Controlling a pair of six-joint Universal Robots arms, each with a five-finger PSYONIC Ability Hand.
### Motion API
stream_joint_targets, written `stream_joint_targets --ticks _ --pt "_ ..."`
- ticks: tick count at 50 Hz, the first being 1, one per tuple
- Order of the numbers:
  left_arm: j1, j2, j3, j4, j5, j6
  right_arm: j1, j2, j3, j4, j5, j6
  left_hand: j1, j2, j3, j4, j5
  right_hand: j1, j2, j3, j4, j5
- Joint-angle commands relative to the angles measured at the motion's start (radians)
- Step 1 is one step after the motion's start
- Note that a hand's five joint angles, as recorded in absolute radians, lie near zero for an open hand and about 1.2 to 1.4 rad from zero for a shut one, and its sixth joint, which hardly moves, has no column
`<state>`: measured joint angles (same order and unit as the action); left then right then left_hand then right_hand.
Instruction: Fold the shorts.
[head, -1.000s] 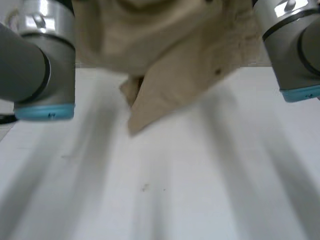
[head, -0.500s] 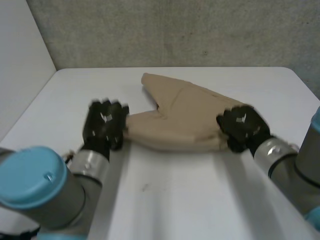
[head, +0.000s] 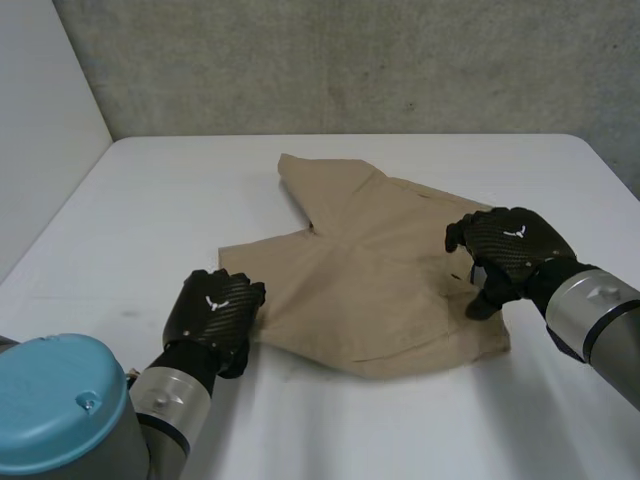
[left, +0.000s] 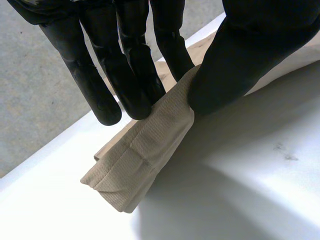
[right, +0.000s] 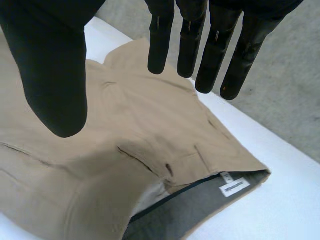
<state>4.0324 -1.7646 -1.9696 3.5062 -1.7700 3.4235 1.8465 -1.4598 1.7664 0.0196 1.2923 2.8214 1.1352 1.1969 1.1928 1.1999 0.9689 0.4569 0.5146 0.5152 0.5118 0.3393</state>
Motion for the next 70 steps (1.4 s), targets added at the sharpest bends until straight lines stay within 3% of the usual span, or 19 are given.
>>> stream_joint_targets --ticks 1,9,18,25,33,41,45,46,50,52,55,58,63,70 --pt "0.031 -0.001 -0.017 0.002 0.004 0.002 -0.053 0.016 0.008 0.065 -0.004 -0.045 0.261 0.199 0.203 0.196 0.253 0.165 0.108 0.107 0.11 0.108" --pt "0.03 -0.001 -0.023 0.002 0.004 0.002 -0.124 0.018 0.035 0.048 -0.013 -0.051 0.261 0.199 0.203 0.196 0.253 0.201 0.143 0.142 0.146 0.144" --pt "0.033 -0.003 -0.023 0.004 0.007 0.002 -0.112 -0.002 0.09 0.043 -0.024 -0.054 0.261 0.199 0.203 0.196 0.253 0.195 0.137 0.136 0.14 0.138" --pt "0.048 -0.004 -0.02 0.005 0.012 0.002 -0.082 -0.054 0.189 -0.024 -0.091 -0.063 0.261 0.199 0.203 0.196 0.253 0.142 0.084 0.084 0.087 0.085" --pt "0.057 -0.009 -0.012 0.007 0.014 0.002 -0.01 0.015 0.245 -0.174 -0.068 -0.161 0.261 0.199 0.203 0.196 0.253 0.157 0.099 0.098 0.102 0.1" --pt "0.062 -0.01 -0.011 0.008 0.014 0.002 0.0 0.137 0.232 -0.222 0.019 -0.244 0.261 0.199 0.203 0.196 0.253 0.201 0.143 0.142 0.146 0.144" --pt "0.063 -0.012 -0.009 0.008 0.014 0.005 0.004 0.177 0.229 -0.266 0.074 -0.292 0.261 0.199 0.203 0.196 0.253 0.549 0.491 0.49 0.494 0.492" --pt "0.063 -0.013 -0.009 0.008 0.014 0.005 0.004 0.171 0.231 -0.283 0.078 -0.292 0.261 0.199 0.203 0.196 0.253 0.936 0.878 0.877 0.881 0.878" --pt "0.063 -0.025 -0.008 0.007 0.017 0.005 -0.001 0.107 0.245 -0.364 0.084 -0.278 0.261 0.199 0.203 0.196 0.253 0.939 0.882 0.881 0.884 0.882" --pt "0.062 -0.03 -0.009 0.007 0.021 0.005 -0.004 0.069 0.254 -0.391 0.084 -0.27 0.13 0.069 0.073 0.066 0.122 0.939 0.882 0.881 0.884 0.882" --pt "0.054 -0.036 -0.012 0.002 0.034 0.006 -0.007 0.032 0.265 -0.414 0.079 -0.25 -0.406 -0.468 -0.464 -0.471 -0.415 0.939 0.882 0.881 0.884 0.882" --pt "0.06 -0.036 -0.015 -0.013 0.063 0.01 -0.015 0.029 0.265 -0.411 0.078 -0.195 -0.683 -0.745 -0.741 -0.748 -0.692 0.939 0.882 0.881 0.884 0.882" --pt "0.082 -0.024 -0.017 -0.064 0.109 0.008 -0.013 0.041 0.266 -0.409 0.076 -0.132 -0.807 -0.869 -0.864 -0.872 -0.815 0.939 0.882 0.881 0.884 0.882" --pt "0.24 0.037 -0.006 -0.214 0.149 -0.004 -0.015 0.081 0.266 -0.408 0.078 -0.116 -0.796 -0.857 -0.853 -0.86 -0.804 0.939 0.882 0.881 0.884 0.882"
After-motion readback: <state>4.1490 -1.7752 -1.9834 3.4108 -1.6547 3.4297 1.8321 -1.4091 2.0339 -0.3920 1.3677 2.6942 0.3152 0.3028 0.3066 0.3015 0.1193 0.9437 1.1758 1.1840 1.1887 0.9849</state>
